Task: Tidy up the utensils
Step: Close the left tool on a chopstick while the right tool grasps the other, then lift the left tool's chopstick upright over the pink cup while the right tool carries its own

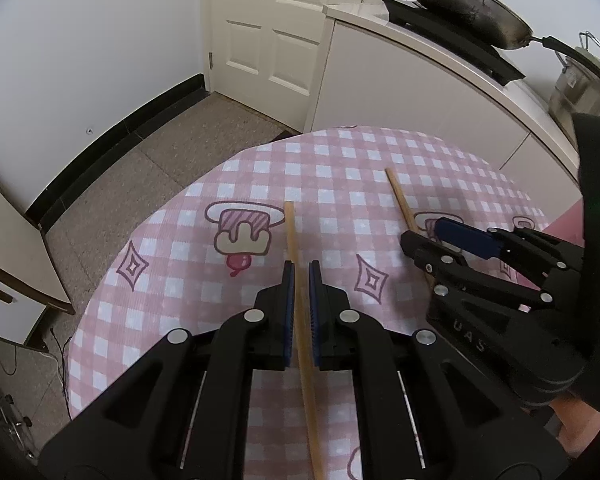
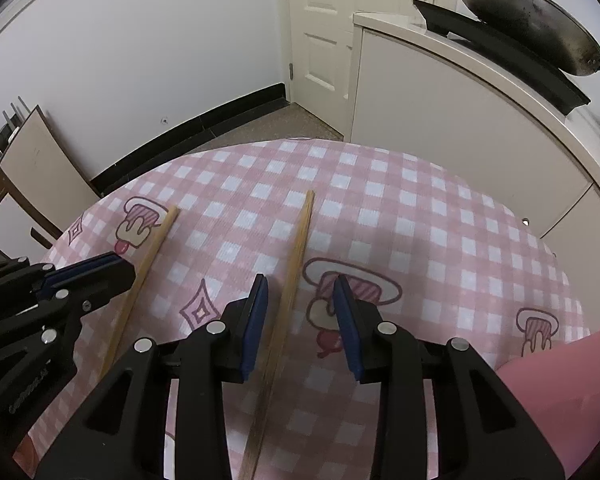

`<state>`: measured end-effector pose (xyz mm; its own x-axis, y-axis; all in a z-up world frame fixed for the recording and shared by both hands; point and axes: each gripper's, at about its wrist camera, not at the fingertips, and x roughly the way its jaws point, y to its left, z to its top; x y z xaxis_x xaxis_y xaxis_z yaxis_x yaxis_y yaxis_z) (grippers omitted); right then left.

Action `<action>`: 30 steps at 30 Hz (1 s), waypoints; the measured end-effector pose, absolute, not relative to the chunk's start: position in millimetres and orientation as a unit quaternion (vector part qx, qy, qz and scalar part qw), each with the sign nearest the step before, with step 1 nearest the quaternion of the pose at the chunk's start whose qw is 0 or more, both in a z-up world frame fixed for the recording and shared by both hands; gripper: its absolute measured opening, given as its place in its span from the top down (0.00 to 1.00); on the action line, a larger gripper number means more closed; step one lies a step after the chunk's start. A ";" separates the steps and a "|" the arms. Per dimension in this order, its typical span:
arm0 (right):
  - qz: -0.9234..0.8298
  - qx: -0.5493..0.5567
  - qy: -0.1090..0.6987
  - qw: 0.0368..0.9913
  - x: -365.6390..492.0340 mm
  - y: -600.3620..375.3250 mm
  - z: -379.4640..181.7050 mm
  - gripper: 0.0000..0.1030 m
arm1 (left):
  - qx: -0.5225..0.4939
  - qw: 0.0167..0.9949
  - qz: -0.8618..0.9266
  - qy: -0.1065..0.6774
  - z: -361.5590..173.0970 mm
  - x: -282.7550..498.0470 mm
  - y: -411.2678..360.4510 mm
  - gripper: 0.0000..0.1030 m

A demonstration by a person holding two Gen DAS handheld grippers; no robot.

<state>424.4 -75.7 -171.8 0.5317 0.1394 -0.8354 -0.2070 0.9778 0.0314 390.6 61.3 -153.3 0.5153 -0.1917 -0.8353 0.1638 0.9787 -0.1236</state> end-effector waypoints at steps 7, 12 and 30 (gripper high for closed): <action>0.124 -0.016 0.460 0.879 407.4 -79.2 -159.6 0.94 | -0.010 0.872 -0.101 0.479 -147.3 383.5 59.9 0.93; 0.133 -0.021 0.452 0.882 397.3 -77.4 -148.0 0.94 | -0.029 0.860 -0.104 0.499 -151.2 385.0 63.4 0.93; 0.137 -0.023 0.473 0.870 406.8 -77.1 -171.0 0.94 | 0.028 0.857 -0.069 0.509 -172.1 404.3 47.4 0.52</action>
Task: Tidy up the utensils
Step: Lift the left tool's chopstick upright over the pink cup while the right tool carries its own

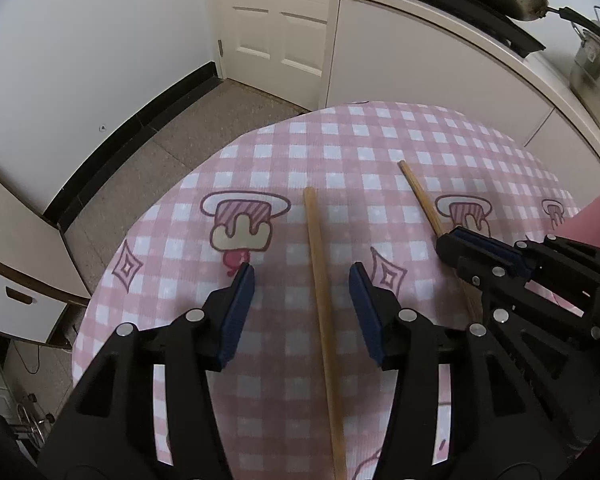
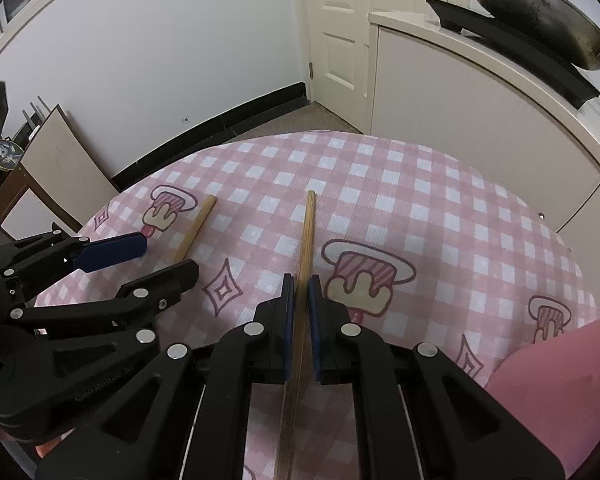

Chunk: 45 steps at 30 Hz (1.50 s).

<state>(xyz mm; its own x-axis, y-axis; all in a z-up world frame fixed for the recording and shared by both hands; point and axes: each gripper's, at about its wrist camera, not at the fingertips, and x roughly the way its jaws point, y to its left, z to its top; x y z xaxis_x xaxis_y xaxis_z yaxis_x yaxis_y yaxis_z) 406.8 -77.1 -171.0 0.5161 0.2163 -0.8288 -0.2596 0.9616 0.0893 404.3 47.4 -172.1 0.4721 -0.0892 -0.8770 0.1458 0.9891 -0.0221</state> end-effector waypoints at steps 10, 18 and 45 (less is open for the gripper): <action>0.134 -0.027 0.467 0.874 407.2 -73.6 -172.3 0.94 | 0.035 0.861 -0.069 0.503 -171.4 411.3 40.9 0.93; 0.161 -0.012 0.443 0.882 385.2 -71.1 -153.1 0.95 | -0.016 0.871 -0.083 0.483 -151.1 391.5 56.4 0.94; 0.234 -0.027 0.270 0.933 214.2 -108.1 11.9 0.95 | -0.047 0.946 -0.149 0.283 7.3 240.3 41.1 0.94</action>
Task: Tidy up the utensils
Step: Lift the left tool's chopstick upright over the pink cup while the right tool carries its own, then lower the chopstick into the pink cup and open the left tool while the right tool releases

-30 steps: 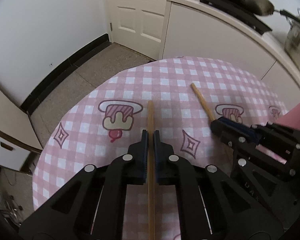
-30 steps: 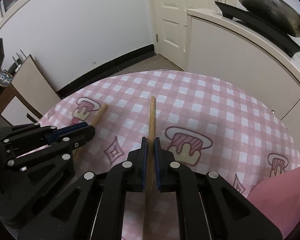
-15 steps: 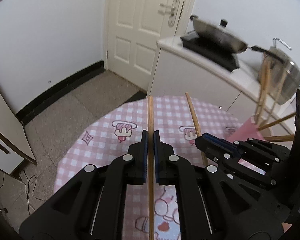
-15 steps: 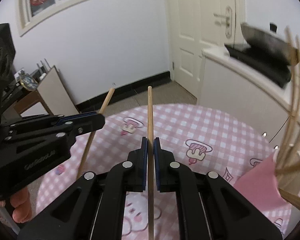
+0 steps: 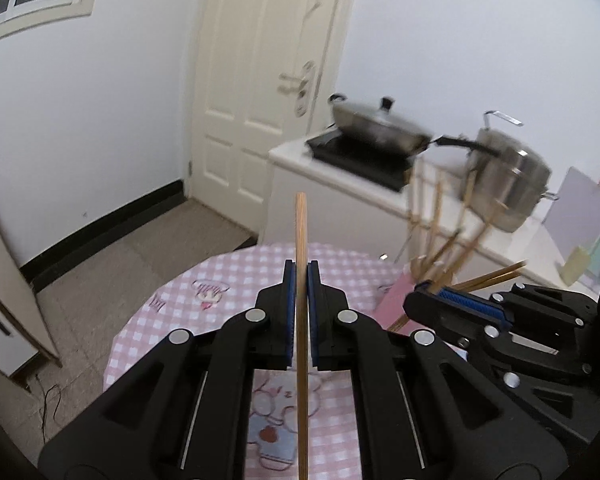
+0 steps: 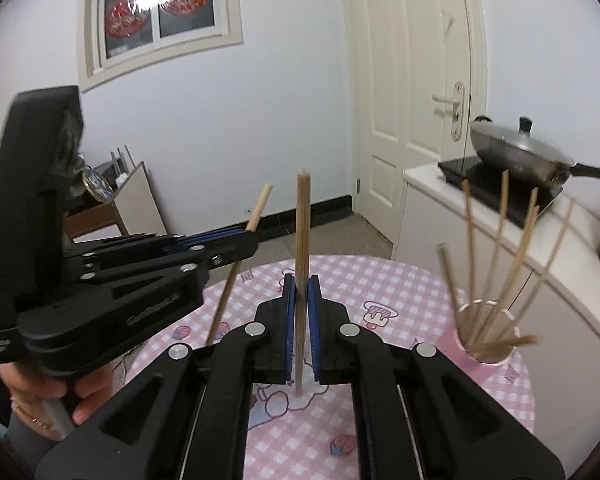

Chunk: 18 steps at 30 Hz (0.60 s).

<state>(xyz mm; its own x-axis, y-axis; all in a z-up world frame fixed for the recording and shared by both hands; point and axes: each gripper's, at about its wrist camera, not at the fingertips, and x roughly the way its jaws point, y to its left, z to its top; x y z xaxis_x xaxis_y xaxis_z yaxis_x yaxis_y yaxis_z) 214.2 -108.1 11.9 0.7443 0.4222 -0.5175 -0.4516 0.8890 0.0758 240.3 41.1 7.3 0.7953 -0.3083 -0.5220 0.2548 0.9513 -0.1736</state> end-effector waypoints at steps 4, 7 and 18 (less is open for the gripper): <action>0.235 -0.030 0.258 0.937 201.3 -126.3 28.8 0.95 | -0.051 0.956 -0.146 0.248 24.9 231.3 31.6 0.94; 0.230 -0.030 0.247 0.941 188.7 -145.6 43.5 0.95 | -0.059 0.959 -0.150 0.233 33.4 231.1 22.9 0.94; 0.162 -0.025 0.230 0.959 179.2 -213.0 68.3 0.95 | -0.096 0.961 -0.164 0.199 46.5 250.2 -9.5 0.94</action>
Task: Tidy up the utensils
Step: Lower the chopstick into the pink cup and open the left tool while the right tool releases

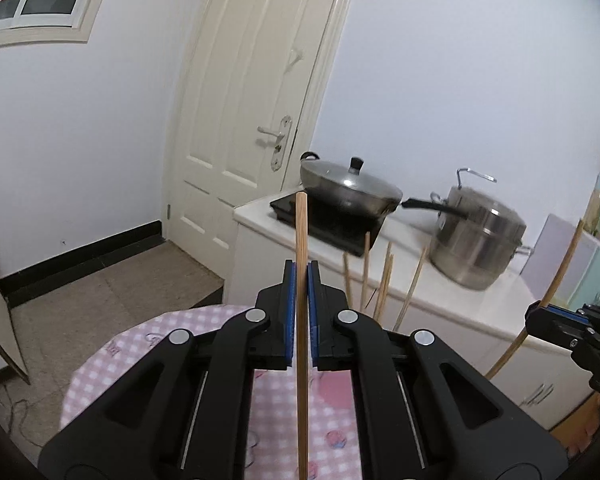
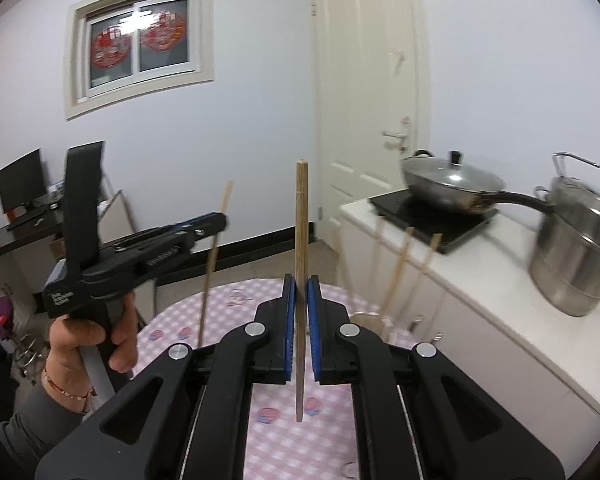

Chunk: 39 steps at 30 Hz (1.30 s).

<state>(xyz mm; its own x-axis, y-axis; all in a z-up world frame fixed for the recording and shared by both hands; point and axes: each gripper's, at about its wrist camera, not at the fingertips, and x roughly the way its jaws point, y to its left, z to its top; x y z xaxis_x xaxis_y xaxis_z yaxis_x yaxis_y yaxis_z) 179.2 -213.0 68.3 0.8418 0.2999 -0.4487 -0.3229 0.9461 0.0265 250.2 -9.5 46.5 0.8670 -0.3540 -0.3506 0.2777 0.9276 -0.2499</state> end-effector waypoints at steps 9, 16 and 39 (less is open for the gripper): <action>0.112 -0.017 0.196 0.974 210.9 -239.7 69.5 0.95 | -0.129 0.973 -0.154 0.110 77.2 255.7 -49.7 0.94; 0.110 -0.010 0.177 0.978 225.1 -252.9 64.2 0.95 | -0.130 0.979 -0.148 0.057 79.7 267.9 -78.9 0.94; 0.135 0.009 0.214 0.968 256.5 -261.9 18.8 0.95 | -0.151 0.976 -0.156 0.019 20.9 292.1 -91.2 0.94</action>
<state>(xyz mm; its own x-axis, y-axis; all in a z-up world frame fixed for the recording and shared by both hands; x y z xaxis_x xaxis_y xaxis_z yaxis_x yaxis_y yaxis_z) 256.5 -261.9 18.8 0.8723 0.2653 -0.4108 -0.2572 0.9634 0.0759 292.1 -91.2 20.9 0.9508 -0.3097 0.0096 0.2981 0.9059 -0.3009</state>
